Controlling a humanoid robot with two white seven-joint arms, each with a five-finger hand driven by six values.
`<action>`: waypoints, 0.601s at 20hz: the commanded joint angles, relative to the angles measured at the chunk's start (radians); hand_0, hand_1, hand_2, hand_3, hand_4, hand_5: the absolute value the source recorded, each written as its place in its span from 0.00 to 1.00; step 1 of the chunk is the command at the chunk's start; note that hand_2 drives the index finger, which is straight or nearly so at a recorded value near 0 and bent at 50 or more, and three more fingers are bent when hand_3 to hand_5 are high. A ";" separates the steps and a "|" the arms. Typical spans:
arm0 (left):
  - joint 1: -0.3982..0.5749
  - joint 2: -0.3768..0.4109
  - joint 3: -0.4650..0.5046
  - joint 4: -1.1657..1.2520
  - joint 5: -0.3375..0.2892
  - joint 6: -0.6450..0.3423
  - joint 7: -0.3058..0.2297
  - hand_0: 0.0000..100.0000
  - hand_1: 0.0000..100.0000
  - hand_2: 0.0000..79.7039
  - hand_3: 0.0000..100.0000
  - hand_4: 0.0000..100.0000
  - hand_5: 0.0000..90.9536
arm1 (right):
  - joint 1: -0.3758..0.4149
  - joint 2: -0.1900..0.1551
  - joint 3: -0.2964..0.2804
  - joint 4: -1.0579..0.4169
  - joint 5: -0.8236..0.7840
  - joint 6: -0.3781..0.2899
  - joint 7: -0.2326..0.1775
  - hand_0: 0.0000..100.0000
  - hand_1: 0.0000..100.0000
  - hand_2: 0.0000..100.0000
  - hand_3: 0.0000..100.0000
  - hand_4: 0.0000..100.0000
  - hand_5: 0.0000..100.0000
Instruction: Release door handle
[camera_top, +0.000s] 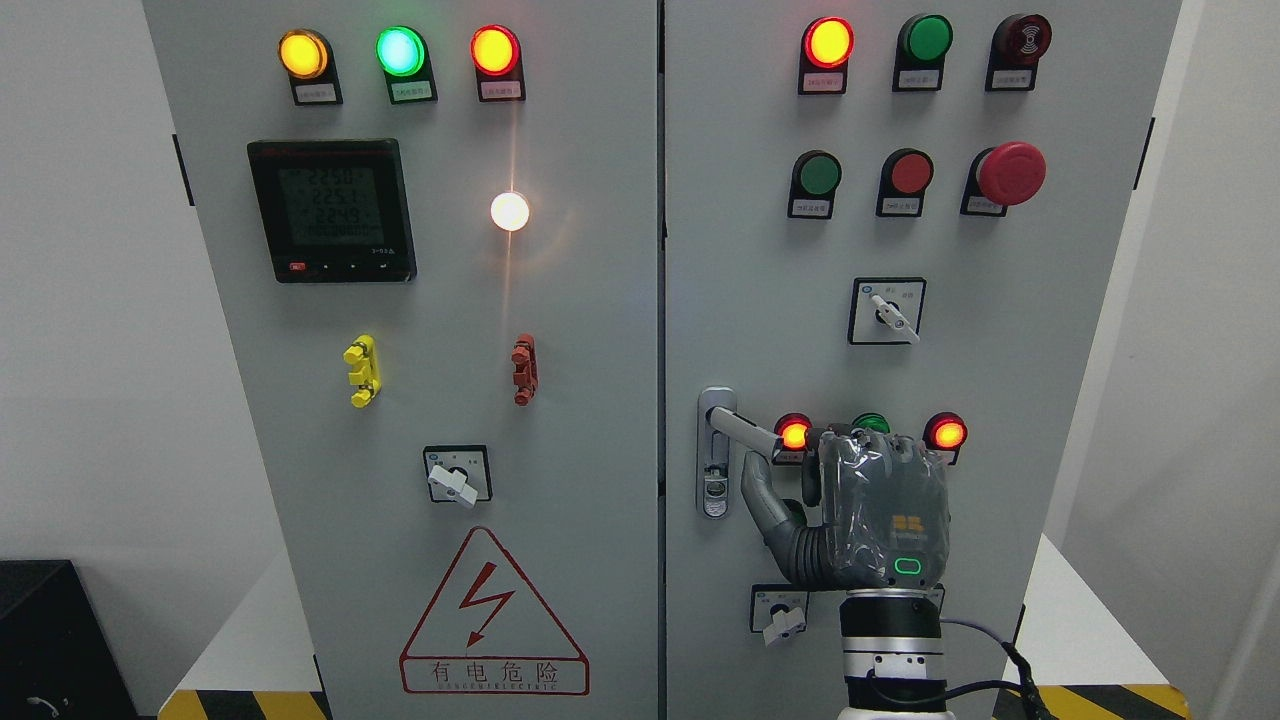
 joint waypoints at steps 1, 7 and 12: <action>-0.026 0.000 0.000 0.029 -0.001 0.000 0.000 0.12 0.56 0.00 0.00 0.00 0.00 | -0.002 0.000 -0.016 0.000 0.000 0.000 -0.002 0.48 0.39 0.96 1.00 0.96 1.00; -0.028 0.000 0.000 0.029 0.001 0.000 0.000 0.12 0.56 0.00 0.00 0.00 0.00 | -0.006 0.000 -0.020 0.001 0.000 0.000 -0.002 0.48 0.39 0.96 1.00 0.96 1.00; -0.026 0.000 0.000 0.029 0.001 0.000 0.000 0.12 0.56 0.00 0.00 0.00 0.00 | -0.006 0.000 -0.022 0.001 0.000 -0.001 -0.002 0.49 0.39 0.96 1.00 0.96 1.00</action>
